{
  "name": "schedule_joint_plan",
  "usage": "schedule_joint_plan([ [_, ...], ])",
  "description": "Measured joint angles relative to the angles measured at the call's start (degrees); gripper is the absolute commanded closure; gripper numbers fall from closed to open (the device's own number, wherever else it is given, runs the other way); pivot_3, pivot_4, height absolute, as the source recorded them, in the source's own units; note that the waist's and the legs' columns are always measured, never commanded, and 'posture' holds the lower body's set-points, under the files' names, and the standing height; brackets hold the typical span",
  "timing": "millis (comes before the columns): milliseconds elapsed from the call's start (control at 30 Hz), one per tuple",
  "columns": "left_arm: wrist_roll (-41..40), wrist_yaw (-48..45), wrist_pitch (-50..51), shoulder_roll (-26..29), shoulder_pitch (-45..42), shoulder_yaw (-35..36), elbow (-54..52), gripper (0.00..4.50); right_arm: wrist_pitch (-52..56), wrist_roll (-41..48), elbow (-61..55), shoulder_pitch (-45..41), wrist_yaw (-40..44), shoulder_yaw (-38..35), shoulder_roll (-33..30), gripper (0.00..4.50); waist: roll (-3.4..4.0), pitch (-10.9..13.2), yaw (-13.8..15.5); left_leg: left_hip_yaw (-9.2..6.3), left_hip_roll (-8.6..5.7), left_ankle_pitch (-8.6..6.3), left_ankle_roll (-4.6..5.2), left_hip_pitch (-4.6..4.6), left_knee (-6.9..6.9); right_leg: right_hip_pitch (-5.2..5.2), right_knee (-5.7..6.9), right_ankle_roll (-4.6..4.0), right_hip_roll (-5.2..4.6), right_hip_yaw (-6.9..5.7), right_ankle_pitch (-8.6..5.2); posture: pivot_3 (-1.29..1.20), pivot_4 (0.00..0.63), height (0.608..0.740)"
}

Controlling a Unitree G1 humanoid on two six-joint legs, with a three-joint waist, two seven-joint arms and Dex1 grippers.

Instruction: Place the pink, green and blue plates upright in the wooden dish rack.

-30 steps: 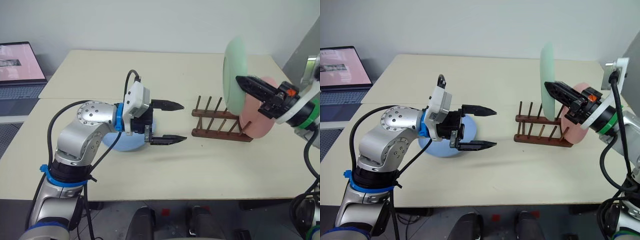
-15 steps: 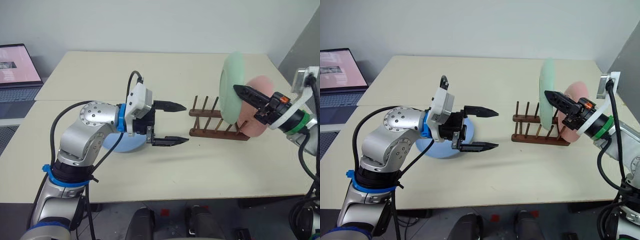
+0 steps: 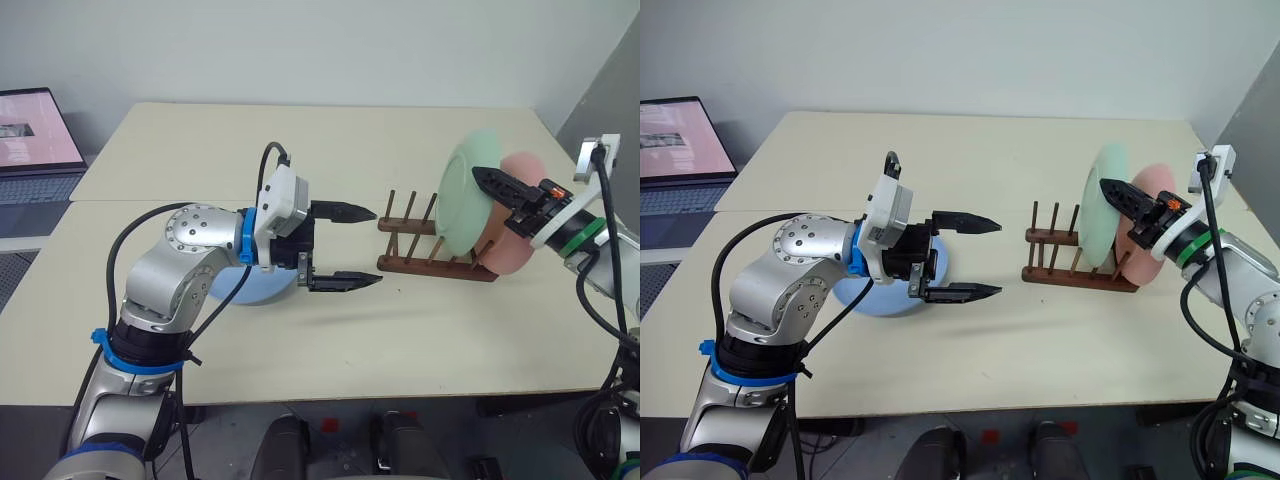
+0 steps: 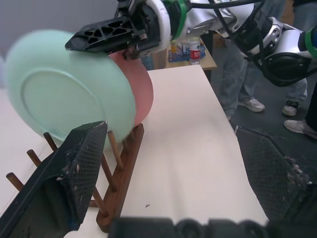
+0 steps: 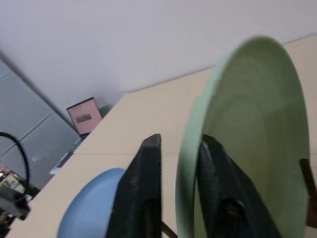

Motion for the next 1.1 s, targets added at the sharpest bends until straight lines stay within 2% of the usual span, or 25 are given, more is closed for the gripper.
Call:
schedule_joint_plan([
  [200,0.24,0.62,0.07,-0.06,-0.01,-0.01,0.05,0.0,-0.85,-7.02,-1.1,-3.93,3.04,0.69,-6.64,0.33,0.01,0.01,0.03,0.0,-0.01,0.0,0.0,-0.09,-0.02,-0.05,-0.08,-0.01,-0.01,-0.02,0.0,0.0,0.15,0.74],
  [267,0.25,1.65,0.34,0.04,0.25,0.15,0.02,0.0,-2.4,-11.3,-2.13,-5.04,7.22,1.66,-10.7,0.33,0.01,0.01,0.03,-0.01,-0.01,0.0,0.0,-0.09,-0.03,-0.05,-0.1,0.0,-0.01,-0.03,-0.01,0.0,0.15,0.74],
  [367,0.7,4.94,0.85,0.93,1.92,1.52,-0.06,0.0,-5.36,-18.11,-4.72,-5.85,17.73,5.3,-19.05,0.33,0.03,0.02,-0.02,-0.03,0.03,-0.01,0.01,-0.06,-0.06,-0.06,-0.11,0.04,0.01,-0.05,-0.07,0.0,0.15,0.74],
  [467,4.33,14.39,0.0,0.74,5.82,7.1,-0.44,0.0,-8.18,-24.07,-8.34,-7.47,30.71,13.11,-25.07,0.33,0.06,0.01,-0.44,-0.02,0.09,-0.01,0.01,0.08,-0.09,-0.05,-0.07,0.04,0.04,0.03,-0.08,0.0,0.15,0.74],
  [633,7.69,28.11,1.32,0.91,14.34,18.1,-0.35,0.0,-12.41,-29.56,-10.6,-13.04,44.2,22.98,-23.31,0.33,-0.01,0.05,-1.25,-0.04,0.18,0.0,0.0,0.13,-0.05,-0.01,0.01,0.01,0.05,-0.03,-0.06,0.0,0.15,0.74],
  [800,5.77,39.84,10.48,-1.97,23.39,30.21,-3.42,0.0,-13.48,-32.46,-8.85,-16.05,50.34,26.33,-19.49,0.33,-0.03,0.04,-1.23,0.12,0.46,-0.02,-0.02,0.08,-0.03,0.0,-0.08,-0.05,-0.12,0.02,0.03,0.0,0.15,0.74],
  [933,1.93,47.26,20.82,-7.94,27.36,33.68,-3.71,0.0,-13.46,-34.07,-7.71,-17.79,53.86,28.1,-16.97,0.33,-0.21,0.12,-0.19,0.05,0.52,-0.01,-0.03,0.06,-0.01,-0.01,-0.05,-0.1,-0.07,-0.1,0.04,0.0,0.15,0.74],
  [1100,-0.91,54.43,28.05,-12.47,26.5,36.33,-3.6,0.0,-13.21,-35.27,-7.53,-19.43,56.24,28.72,-15.32,0.33,-0.25,0.1,0.36,0.07,0.56,-0.01,-0.04,0.09,0.01,0.0,-0.03,-0.49,-0.03,-0.1,0.04,0.0,0.15,0.74],
])
